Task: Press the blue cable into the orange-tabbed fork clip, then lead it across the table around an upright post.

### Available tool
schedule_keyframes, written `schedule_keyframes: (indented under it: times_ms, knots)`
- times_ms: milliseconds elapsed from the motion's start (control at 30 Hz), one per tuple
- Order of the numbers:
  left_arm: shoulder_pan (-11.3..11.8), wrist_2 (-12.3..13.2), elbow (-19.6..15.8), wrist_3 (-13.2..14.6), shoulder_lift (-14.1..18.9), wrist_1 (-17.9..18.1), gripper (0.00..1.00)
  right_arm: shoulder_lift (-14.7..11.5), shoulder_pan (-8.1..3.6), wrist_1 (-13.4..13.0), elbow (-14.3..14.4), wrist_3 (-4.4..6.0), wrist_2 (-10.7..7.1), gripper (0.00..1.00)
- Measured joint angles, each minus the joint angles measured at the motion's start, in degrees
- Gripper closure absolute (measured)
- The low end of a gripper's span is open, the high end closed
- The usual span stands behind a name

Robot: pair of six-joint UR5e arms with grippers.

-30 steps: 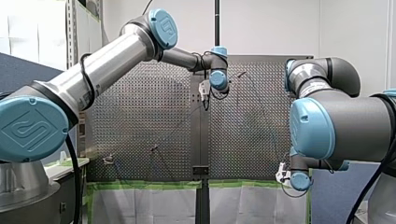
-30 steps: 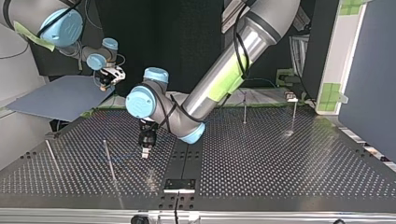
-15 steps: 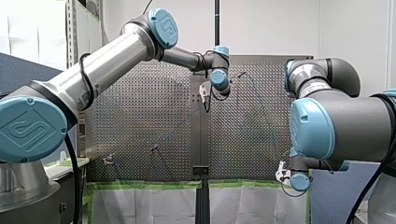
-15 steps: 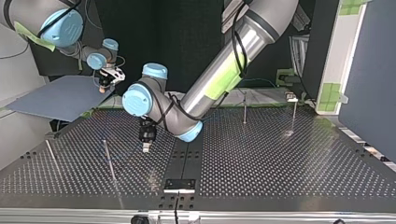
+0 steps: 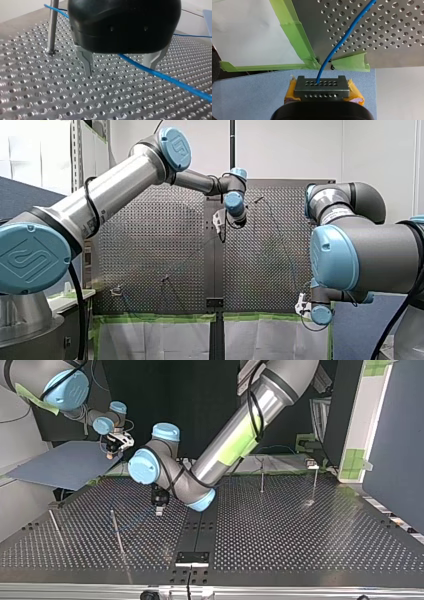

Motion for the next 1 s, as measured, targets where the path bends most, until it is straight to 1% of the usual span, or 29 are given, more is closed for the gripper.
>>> schedule_keyframes:
  times_ms: [400, 500, 600, 767, 900, 1000]
  knots:
    - [0.92, 5.93, -0.01, -6.55, 0.43, -6.5, 0.0, 0.01, 0.0, 0.04, 0.02, 0.22, -0.14, 1.0]
    - [1.29, 6.96, -0.02, -8.33, 0.88, -8.29, 0.0, 0.01, 0.06, 0.05, 0.02, 0.24, -0.23, 1.0]
    - [1.62, 7.1, -0.03, -10.16, 1.8, -9.86, 0.0, 0.04, 0.13, 0.06, 0.03, 0.21, -0.33, 1.0]
    - [1.75, 5.95, -0.1, -13.06, 3.44, -11.62, 0.0, 0.08, 0.28, 0.07, 0.03, 0.17, -0.4, 1.0]
    - [1.44, 5.76, -0.2, -15.18, 3.77, -13.13, 0.0, 0.11, 0.32, 0.09, 0.03, 0.16, -0.42, 1.0]
    - [1.3, 6.03, -0.76, -16.71, 3.99, -13.45, 0.0, 0.12, 0.34, 0.12, 0.03, 0.16, -0.43, 1.0]
